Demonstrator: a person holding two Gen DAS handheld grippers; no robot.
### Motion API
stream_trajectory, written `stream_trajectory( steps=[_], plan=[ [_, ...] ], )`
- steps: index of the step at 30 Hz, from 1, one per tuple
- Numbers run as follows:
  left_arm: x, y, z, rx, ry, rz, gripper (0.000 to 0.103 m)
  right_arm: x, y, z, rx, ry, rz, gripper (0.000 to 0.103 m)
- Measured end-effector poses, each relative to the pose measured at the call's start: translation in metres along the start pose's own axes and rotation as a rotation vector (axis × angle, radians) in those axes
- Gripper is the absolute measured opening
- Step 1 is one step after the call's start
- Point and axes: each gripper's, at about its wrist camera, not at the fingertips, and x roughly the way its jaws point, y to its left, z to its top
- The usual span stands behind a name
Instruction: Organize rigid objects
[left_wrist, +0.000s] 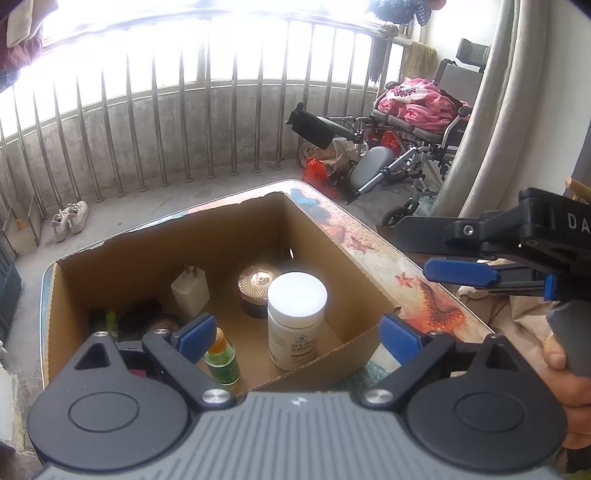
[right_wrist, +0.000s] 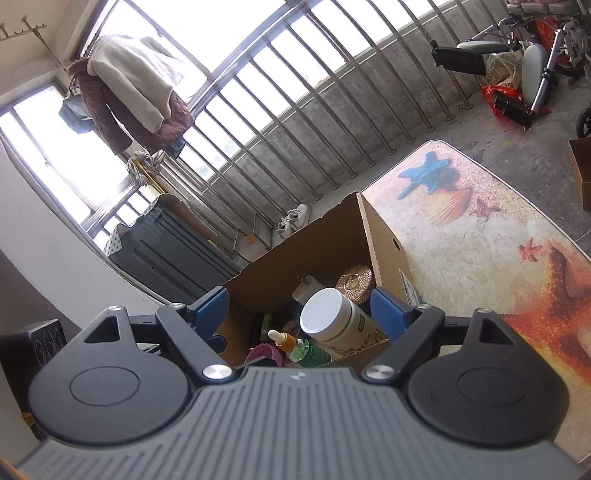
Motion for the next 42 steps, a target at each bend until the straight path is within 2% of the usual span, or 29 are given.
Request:
stream_trajectory(
  steps=[6, 10, 22, 25, 28, 33, 37, 39, 42],
  plan=[
    [-0.010, 0.007, -0.005, -0.030, 0.003, 0.059, 0.096, -0.012, 0.017, -0.004, -0.077, -0.009, -0.046, 0.093],
    [-0.018, 0.013, -0.009, -0.049, -0.002, 0.098, 0.096, -0.019, 0.033, -0.010, -0.141, -0.026, -0.089, 0.102],
    [-0.041, 0.029, -0.023, -0.087, -0.026, 0.146, 0.097, -0.045, 0.073, -0.026, -0.275, -0.065, -0.173, 0.102],
    [-0.047, 0.030, -0.027, -0.091, -0.037, 0.155, 0.101, -0.056, 0.078, -0.030, -0.289, -0.083, -0.202, 0.102],
    [-0.054, 0.031, -0.031, -0.095, -0.052, 0.160, 0.102, -0.067, 0.083, -0.038, -0.320, -0.101, -0.257, 0.102],
    [-0.066, 0.032, -0.041, -0.096, -0.089, 0.168, 0.102, -0.094, 0.094, -0.058, -0.440, -0.142, -0.411, 0.102],
    [-0.078, 0.034, -0.052, -0.121, -0.110, 0.138, 0.102, -0.121, 0.100, -0.079, -0.488, -0.171, -0.508, 0.102],
    [-0.081, 0.036, -0.061, -0.136, -0.117, 0.105, 0.102, -0.128, 0.103, -0.092, -0.532, -0.167, -0.555, 0.102],
    [-0.079, 0.031, -0.072, -0.131, -0.100, 0.096, 0.102, -0.130, 0.107, -0.113, -0.611, -0.146, -0.634, 0.102]
  ],
)
